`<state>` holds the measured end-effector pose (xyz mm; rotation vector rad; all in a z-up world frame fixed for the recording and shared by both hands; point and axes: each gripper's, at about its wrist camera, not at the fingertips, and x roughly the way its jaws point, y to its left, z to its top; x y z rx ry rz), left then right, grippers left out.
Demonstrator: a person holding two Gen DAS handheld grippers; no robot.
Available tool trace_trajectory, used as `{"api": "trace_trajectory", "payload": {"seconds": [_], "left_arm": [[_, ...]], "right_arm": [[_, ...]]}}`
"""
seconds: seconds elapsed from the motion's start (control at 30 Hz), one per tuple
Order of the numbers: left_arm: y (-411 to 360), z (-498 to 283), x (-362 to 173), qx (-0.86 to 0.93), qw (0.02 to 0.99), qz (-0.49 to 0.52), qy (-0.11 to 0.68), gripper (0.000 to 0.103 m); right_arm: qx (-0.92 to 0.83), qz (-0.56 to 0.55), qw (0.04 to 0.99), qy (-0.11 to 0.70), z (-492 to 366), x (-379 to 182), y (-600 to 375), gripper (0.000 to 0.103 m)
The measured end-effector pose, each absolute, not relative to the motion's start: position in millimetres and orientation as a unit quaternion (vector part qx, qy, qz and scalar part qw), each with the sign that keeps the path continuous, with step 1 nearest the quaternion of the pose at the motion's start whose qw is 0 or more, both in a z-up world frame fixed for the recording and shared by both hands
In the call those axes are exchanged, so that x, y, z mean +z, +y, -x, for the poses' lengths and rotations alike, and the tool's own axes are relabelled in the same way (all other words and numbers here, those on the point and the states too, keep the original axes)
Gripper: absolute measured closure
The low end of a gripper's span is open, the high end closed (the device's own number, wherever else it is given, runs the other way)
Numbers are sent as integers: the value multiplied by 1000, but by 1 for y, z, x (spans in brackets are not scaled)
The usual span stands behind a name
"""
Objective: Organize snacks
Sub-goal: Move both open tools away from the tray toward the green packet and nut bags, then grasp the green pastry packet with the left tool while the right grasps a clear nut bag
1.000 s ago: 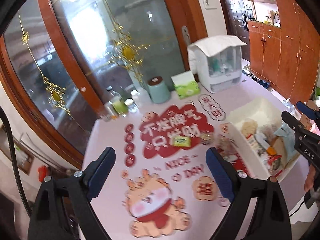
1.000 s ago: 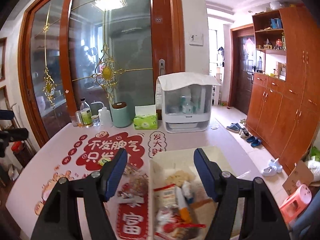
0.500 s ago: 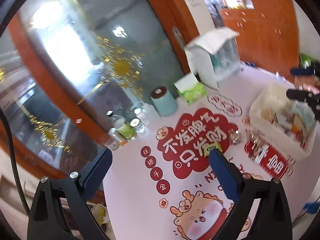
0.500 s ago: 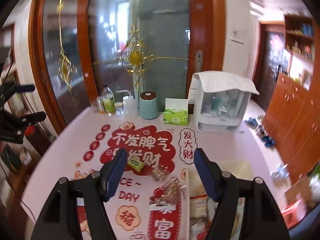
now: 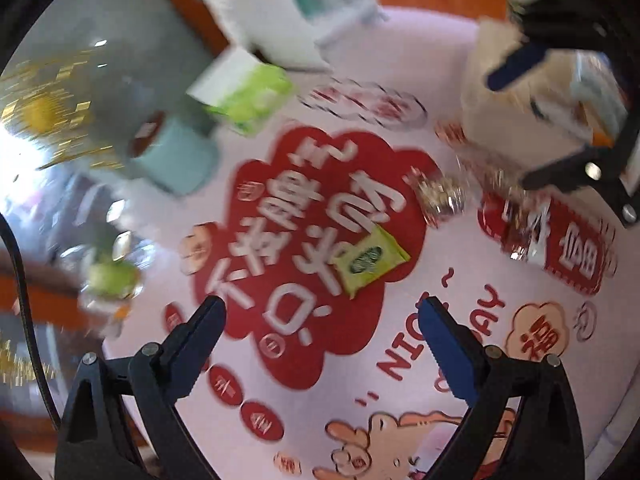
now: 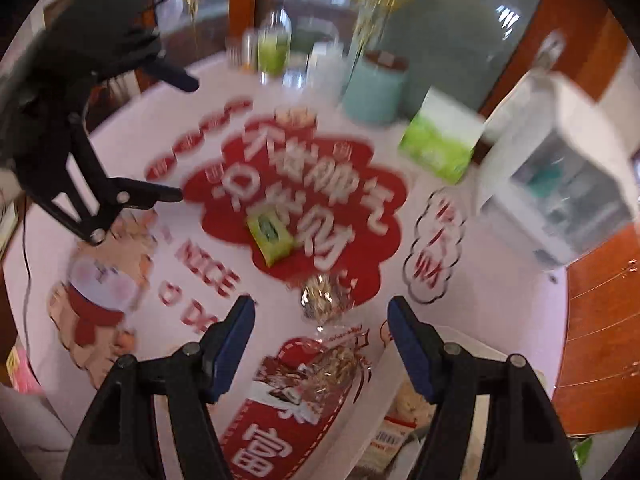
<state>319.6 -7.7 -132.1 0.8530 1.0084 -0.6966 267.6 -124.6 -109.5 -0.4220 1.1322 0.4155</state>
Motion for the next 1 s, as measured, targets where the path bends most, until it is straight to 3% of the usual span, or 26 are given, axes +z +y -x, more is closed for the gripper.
{"api": "trace_trajectory", "payload": {"seconds": [0.37,0.5,0.83,0.93,1.0], "left_arm": [[-34,-360,-229,-366,665,-405,509,8],[-33,-371,-244,-371,657,-401,519,15],[-34,-390,-252,-403,655,-356,530,20],[-40,-393,-252,-419,648,-341,537,35],[-42,-392,-250,-426,645,-329,542,53]], "right_arm": [[221,135,738,623,-332,-197,-135,34],[214,124,713,656,-341,-217,-136,34],[215,116,689,683,-351,-239,-130,36],[216,122,691,679,-347,-239,-127,40],[217,119,695,675,-346,-238,-124,44]]}}
